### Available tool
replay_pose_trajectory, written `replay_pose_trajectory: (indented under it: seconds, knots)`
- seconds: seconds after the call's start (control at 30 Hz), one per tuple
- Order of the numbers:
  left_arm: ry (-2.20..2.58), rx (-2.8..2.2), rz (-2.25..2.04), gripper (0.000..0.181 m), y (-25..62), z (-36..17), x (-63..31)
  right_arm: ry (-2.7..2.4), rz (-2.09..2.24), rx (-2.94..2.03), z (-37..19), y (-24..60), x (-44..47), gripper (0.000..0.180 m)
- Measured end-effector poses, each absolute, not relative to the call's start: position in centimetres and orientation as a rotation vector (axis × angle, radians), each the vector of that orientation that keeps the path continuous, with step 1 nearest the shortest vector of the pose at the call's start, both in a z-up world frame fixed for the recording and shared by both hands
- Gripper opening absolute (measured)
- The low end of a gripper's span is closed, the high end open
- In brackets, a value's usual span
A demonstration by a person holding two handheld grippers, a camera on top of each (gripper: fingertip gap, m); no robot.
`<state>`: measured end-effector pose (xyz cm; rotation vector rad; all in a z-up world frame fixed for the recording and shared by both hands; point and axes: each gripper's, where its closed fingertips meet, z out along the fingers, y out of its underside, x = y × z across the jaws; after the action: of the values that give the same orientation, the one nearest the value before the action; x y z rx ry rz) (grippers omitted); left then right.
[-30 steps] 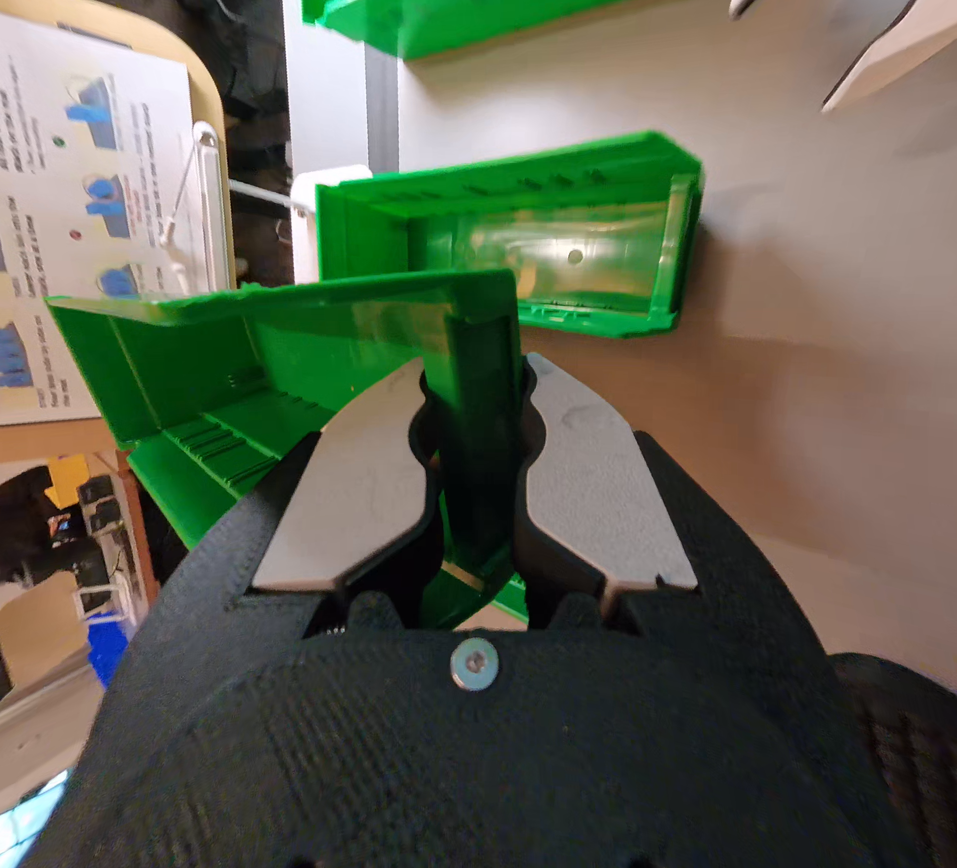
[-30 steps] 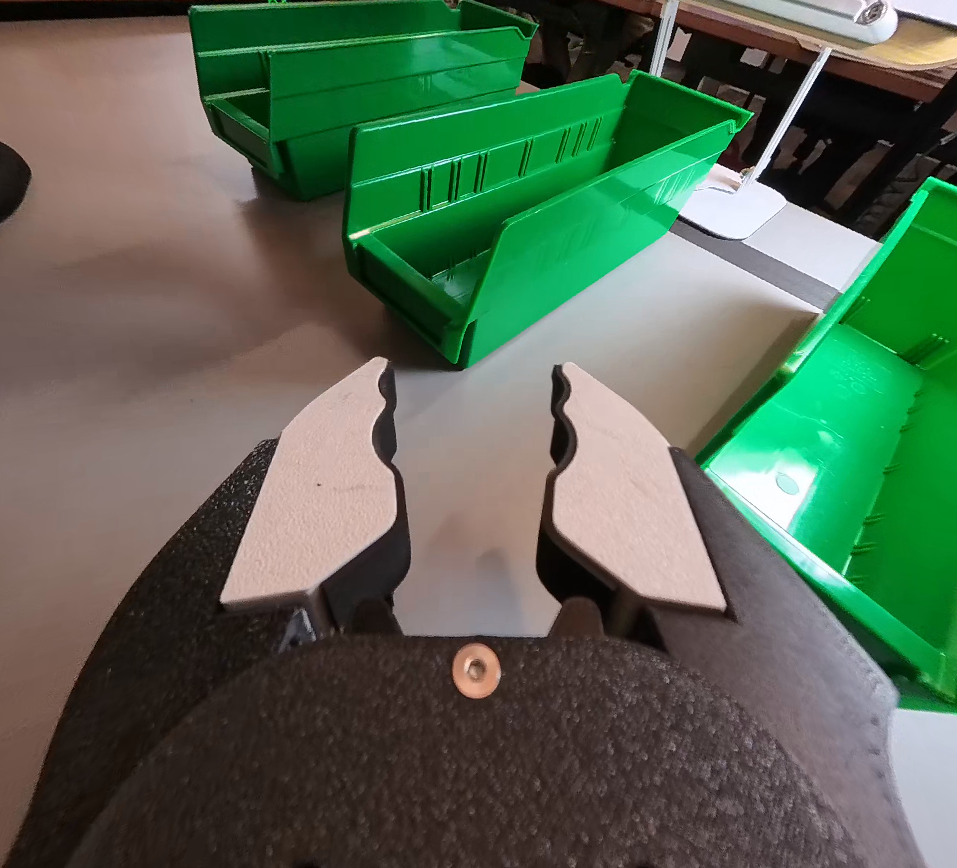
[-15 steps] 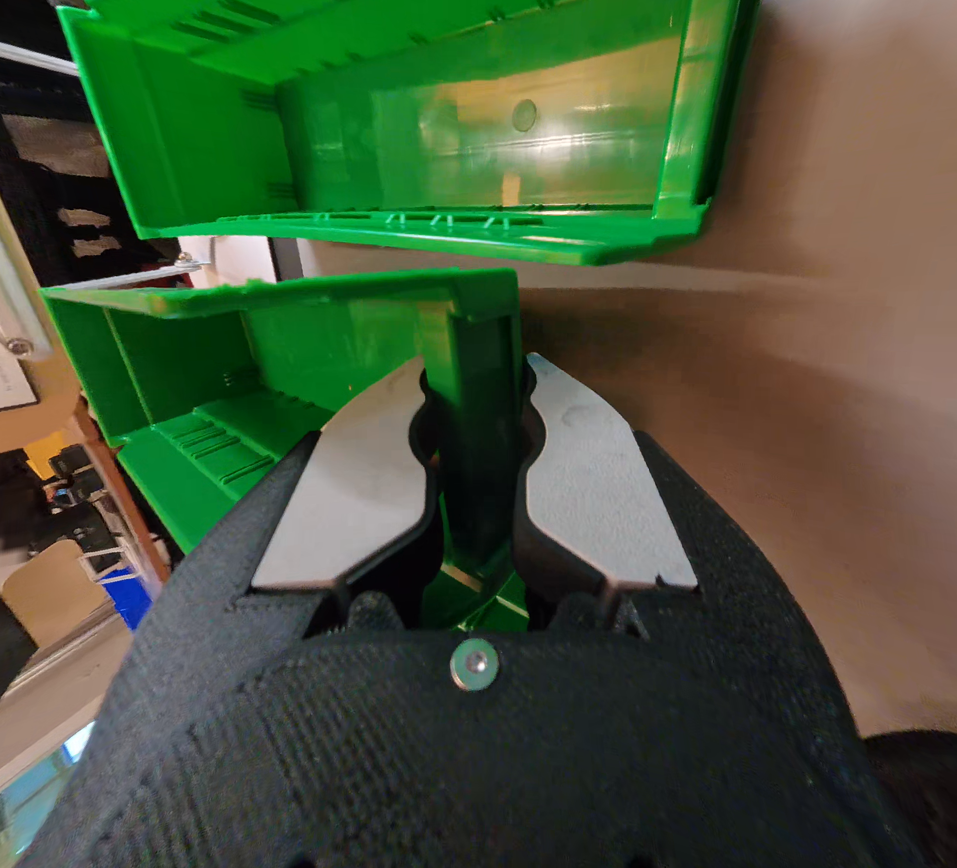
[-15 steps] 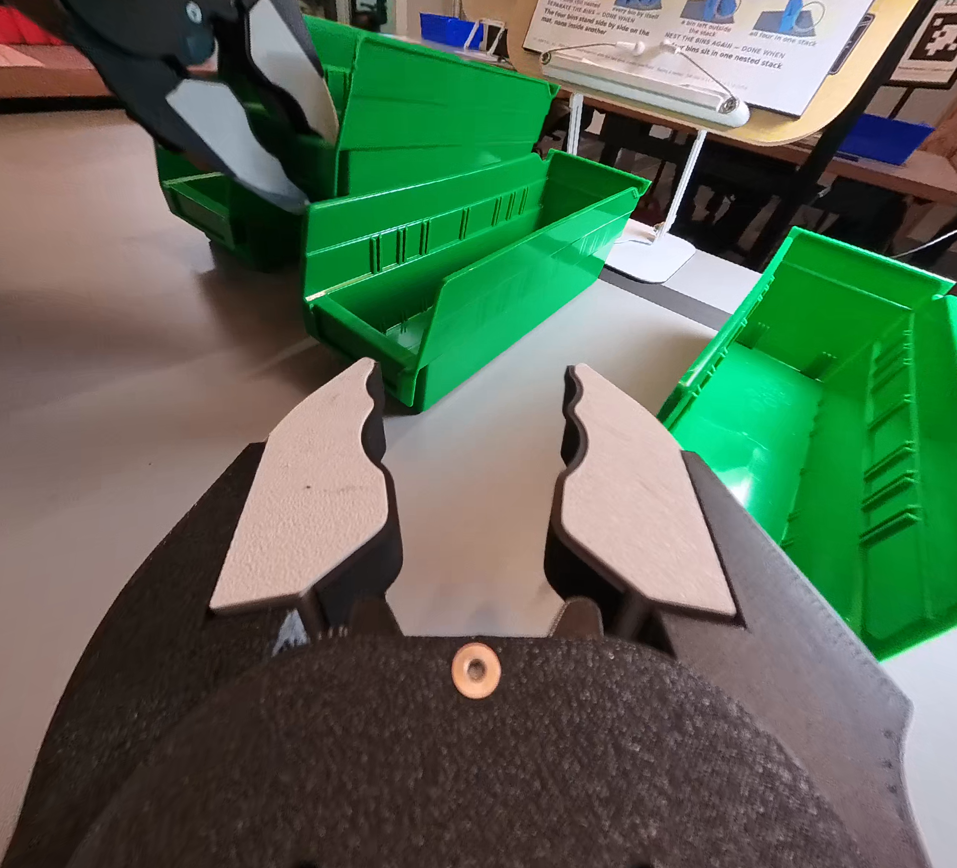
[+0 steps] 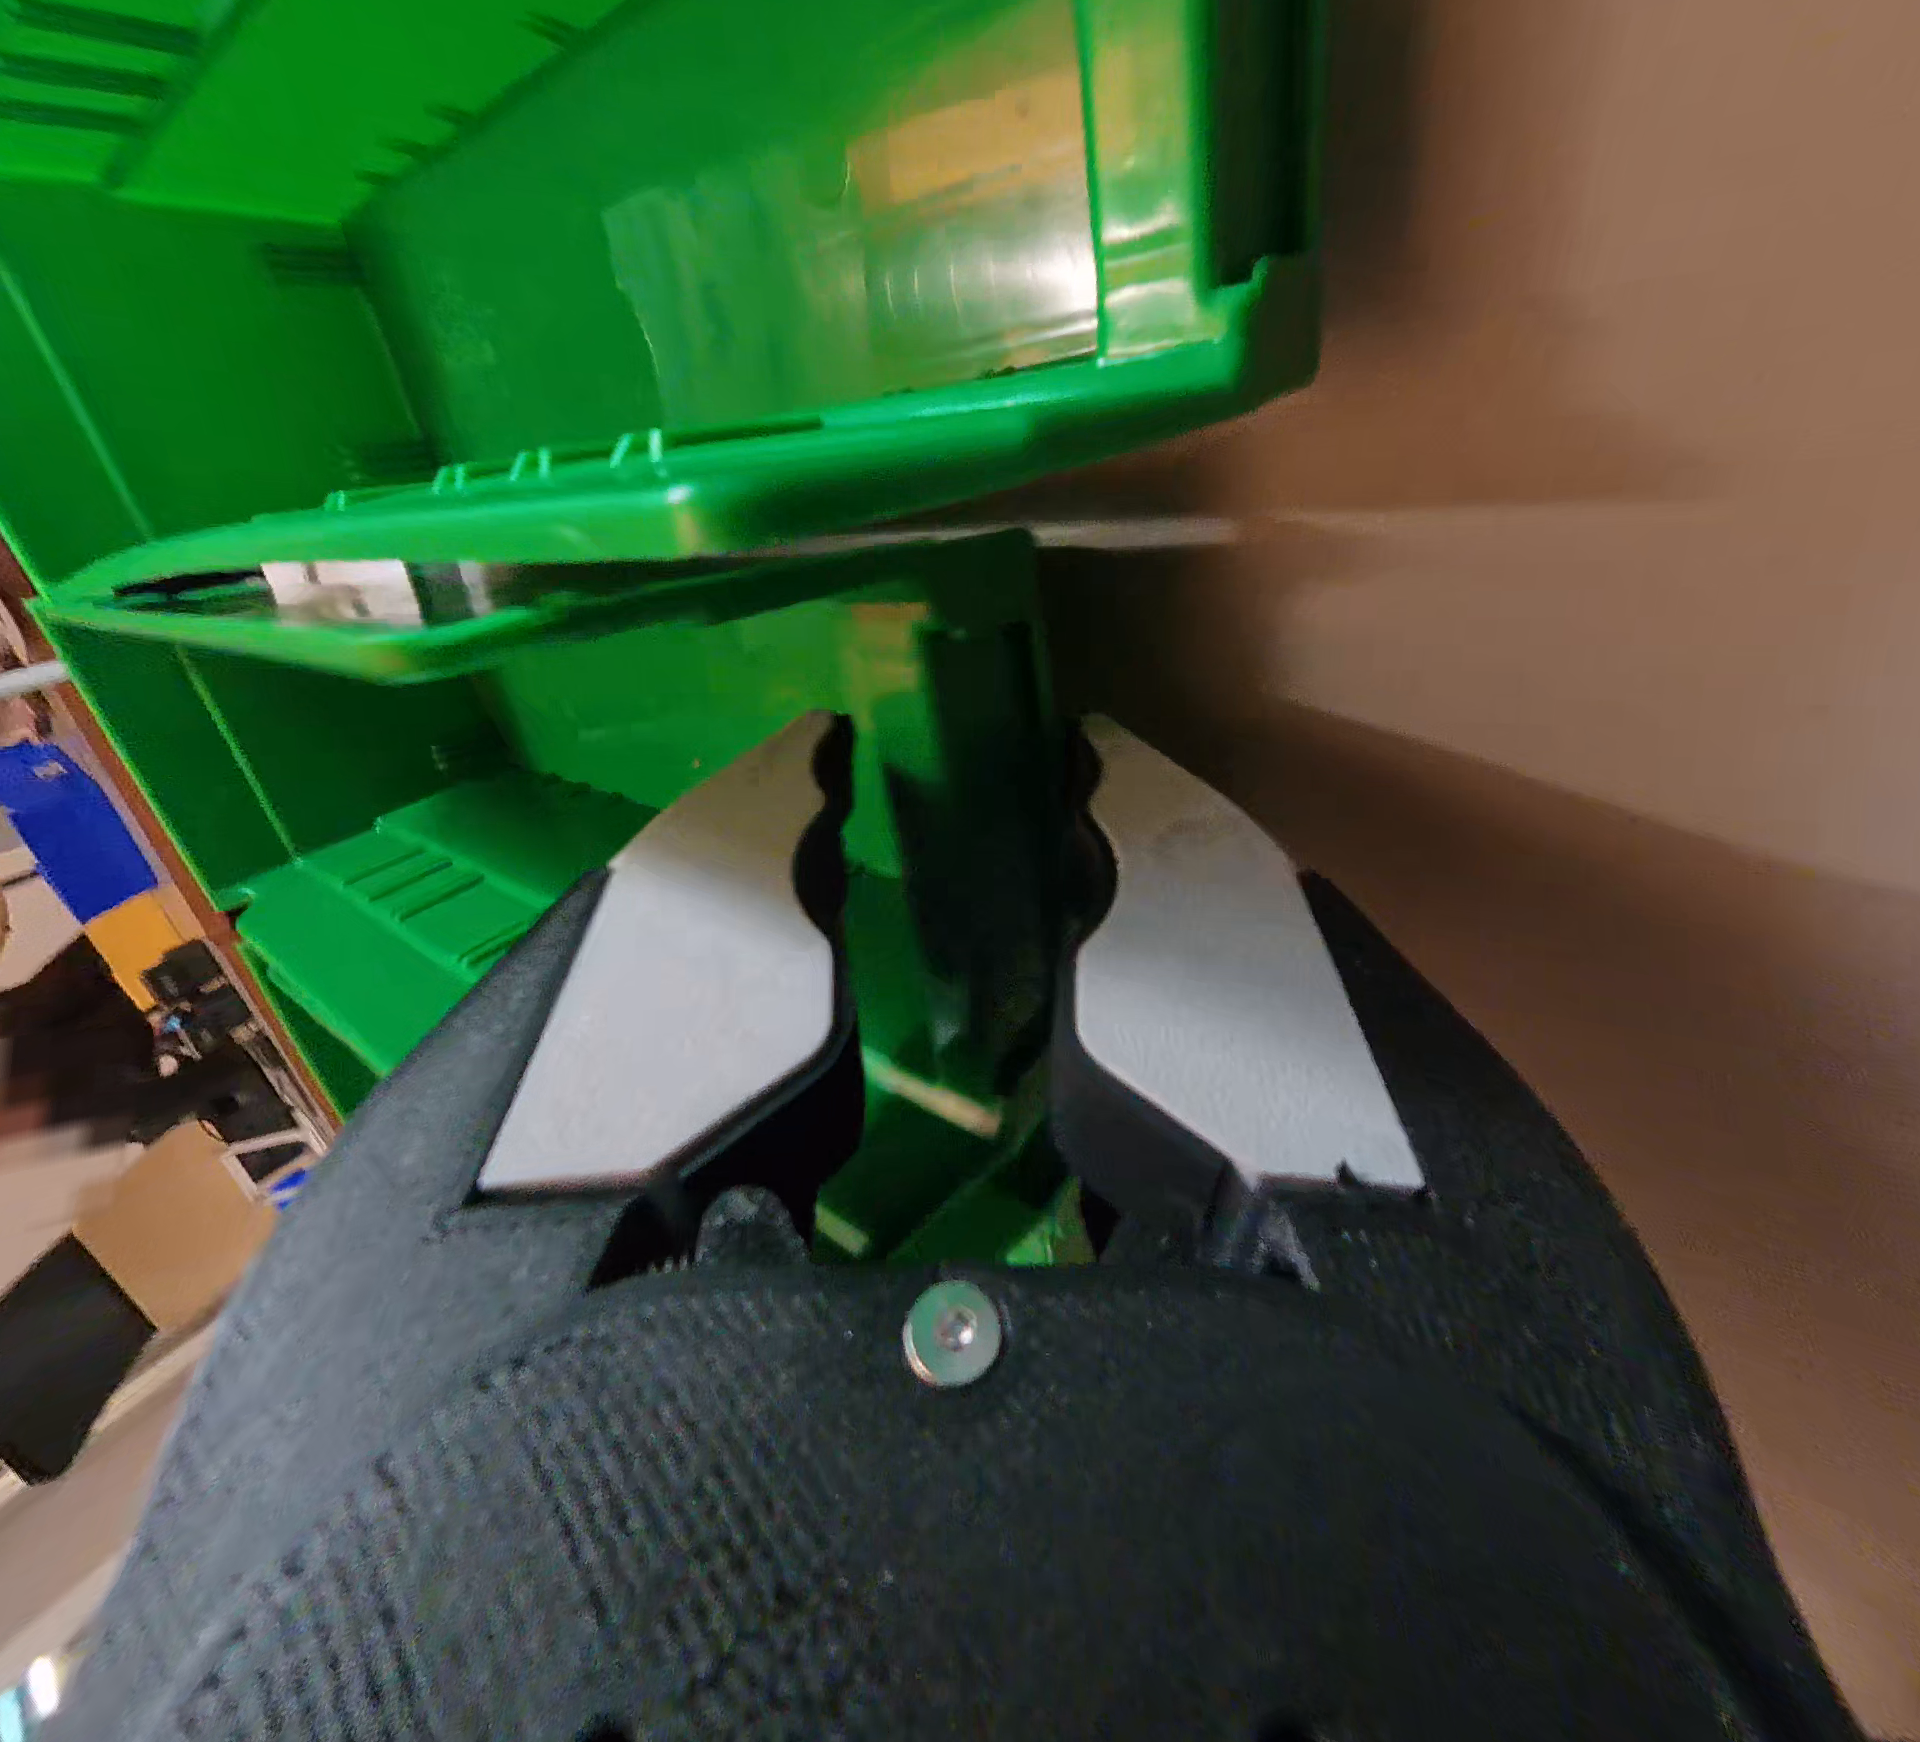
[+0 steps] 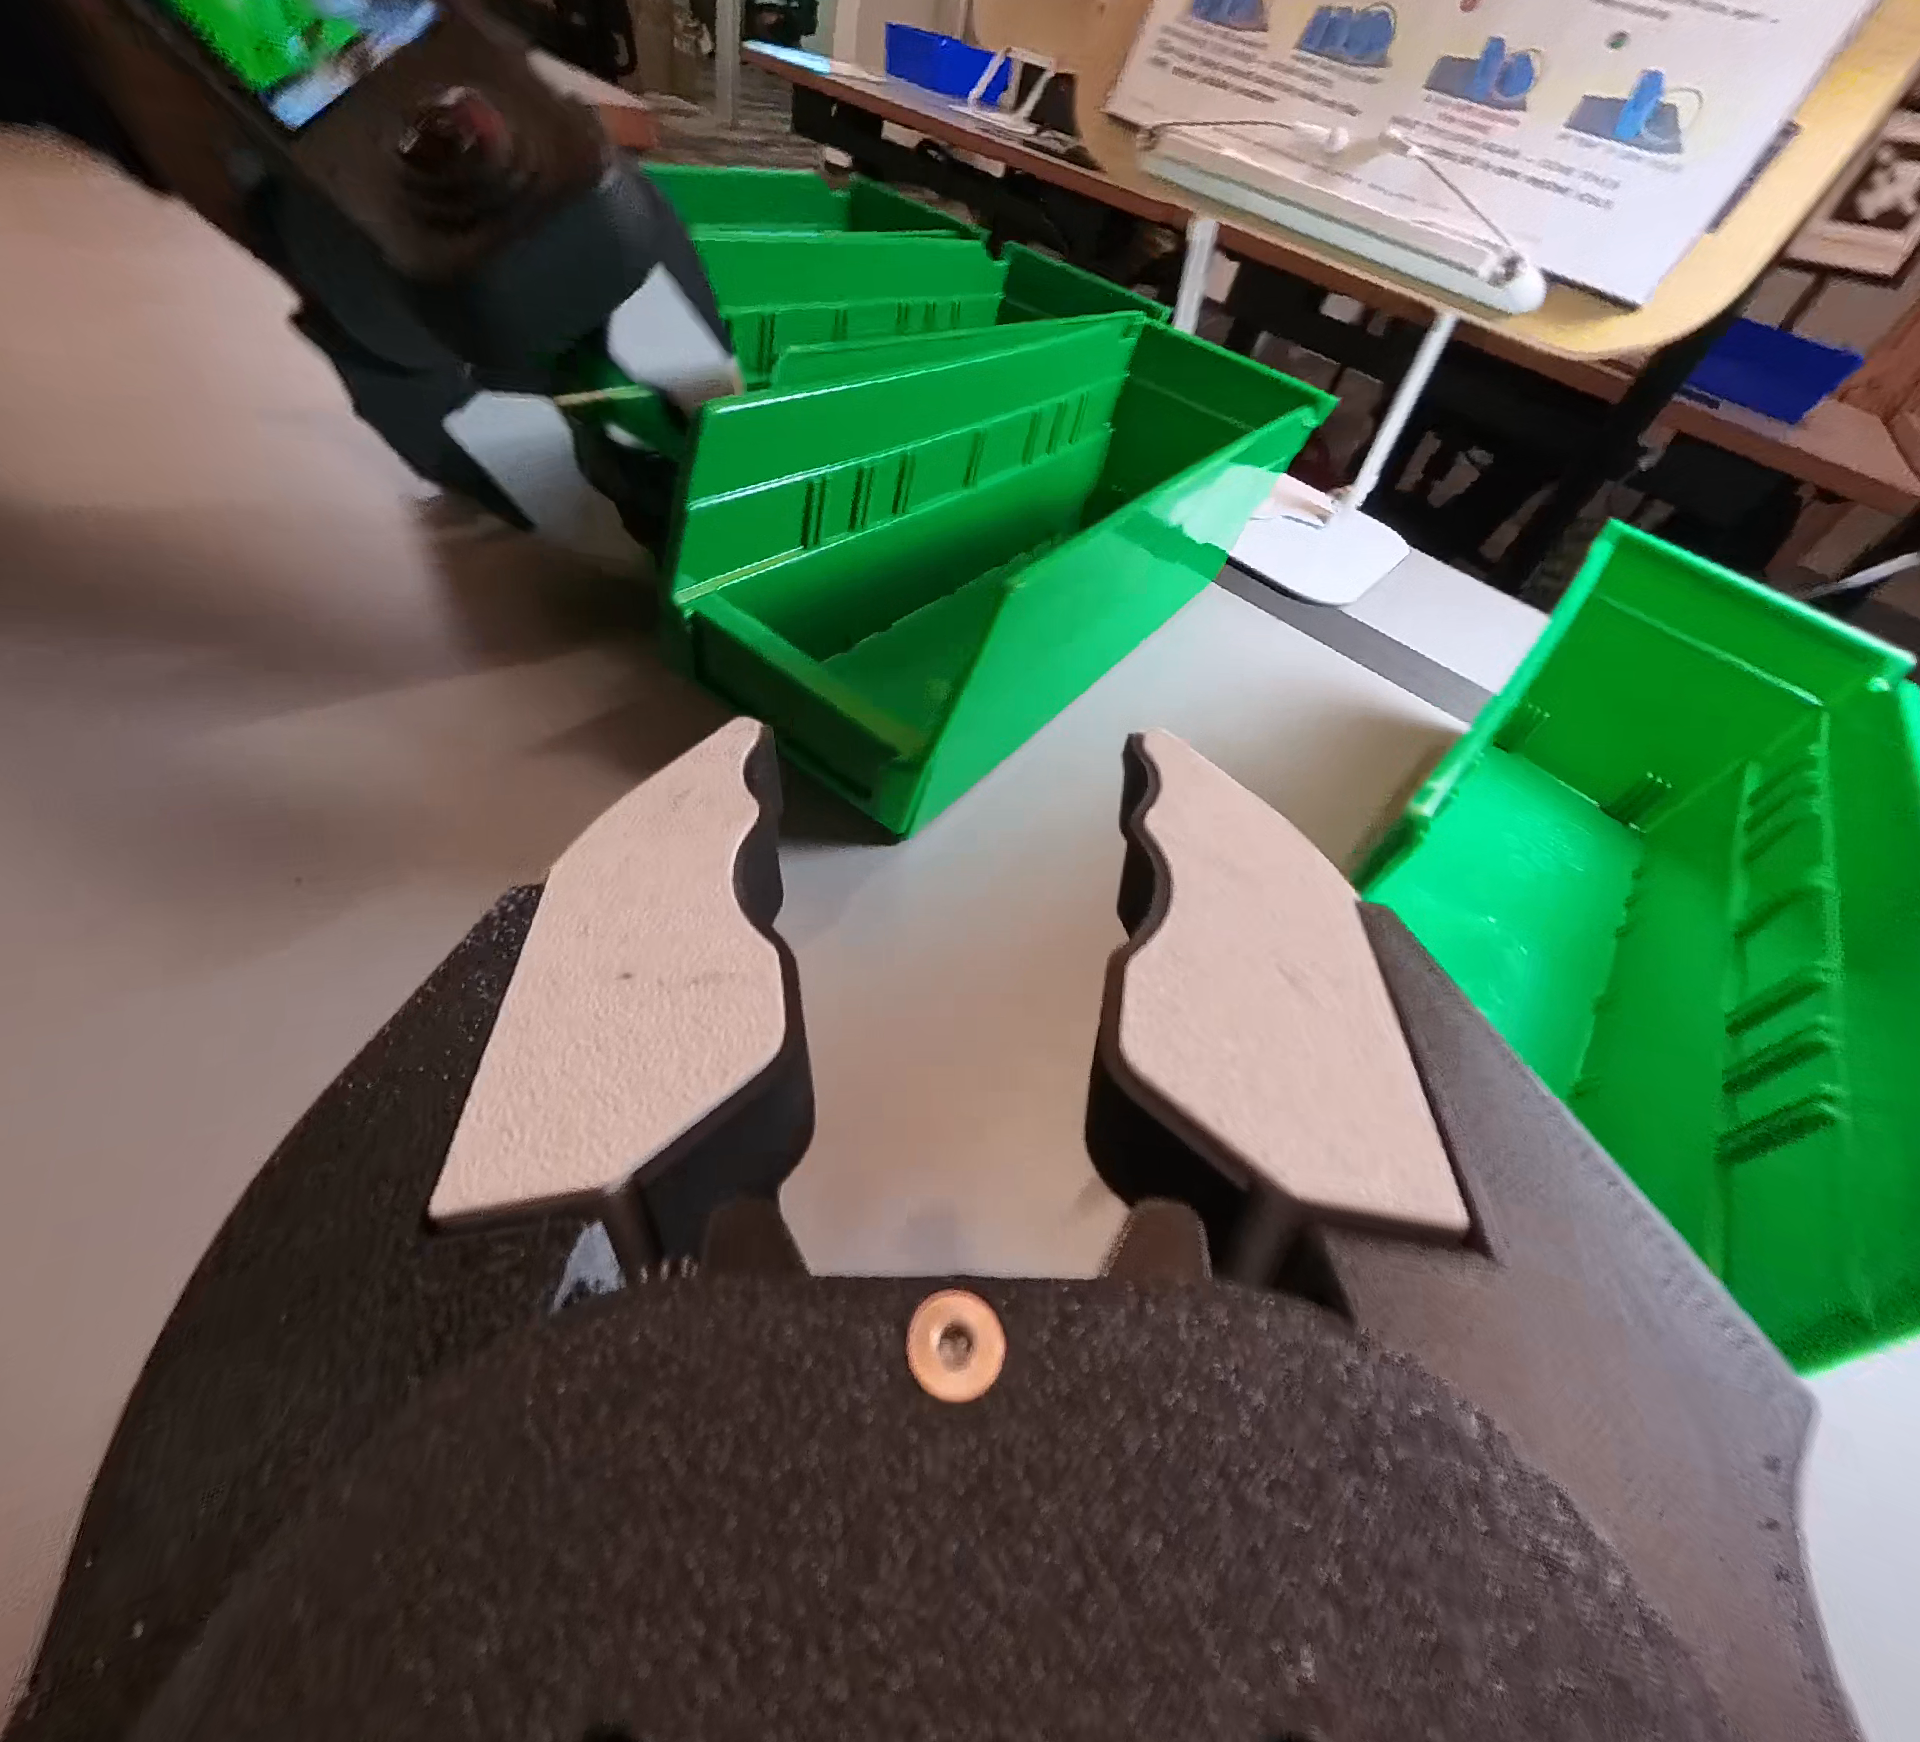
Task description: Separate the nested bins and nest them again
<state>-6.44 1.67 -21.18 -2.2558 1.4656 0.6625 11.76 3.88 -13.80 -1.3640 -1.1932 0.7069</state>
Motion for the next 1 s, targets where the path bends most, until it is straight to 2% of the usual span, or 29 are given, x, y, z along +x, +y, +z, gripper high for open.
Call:
replay_pose_trajectory:
  seconds: [0.03, 0.33, 0.5, 0.67, 0.9, 1.0]
  knots:
    - [1.435, -2.264, 0.65, 0.047, 1.4, -20.7, -6.2, -1.235, 0.687, -1.341, -14.0, 3.4, 11.5, 0.062]
    - [1.109, -2.113, 0.315, 0.046, -4.1, -15.5, -4.2, -1.723, 0.323, -1.077, -16.8, -0.7, 7.0, 0.061]
    - [0.942, -2.065, 0.297, 0.041, -6.2, -16.9, -6.2, -1.968, 0.007, -1.031, -19.2, 0.3, 3.3, 0.059]
    - [0.858, -2.074, 0.112, 0.035, -7.3, -20.6, -5.8, -2.021, -0.242, -1.083, -21.9, 4.1, 2.2, 0.032]
    - [0.853, -2.057, 0.063, 0.035, -7.0, -21.6, -5.0, -1.967, -0.222, -1.31, -21.4, 5.4, 5.0, 0.031]
    - [0.872, -2.04, 0.096, 0.034, -7.0, -21.8, -4.5, -1.953, -0.307, -1.237, -21.6, 6.7, 5.5, 0.03]
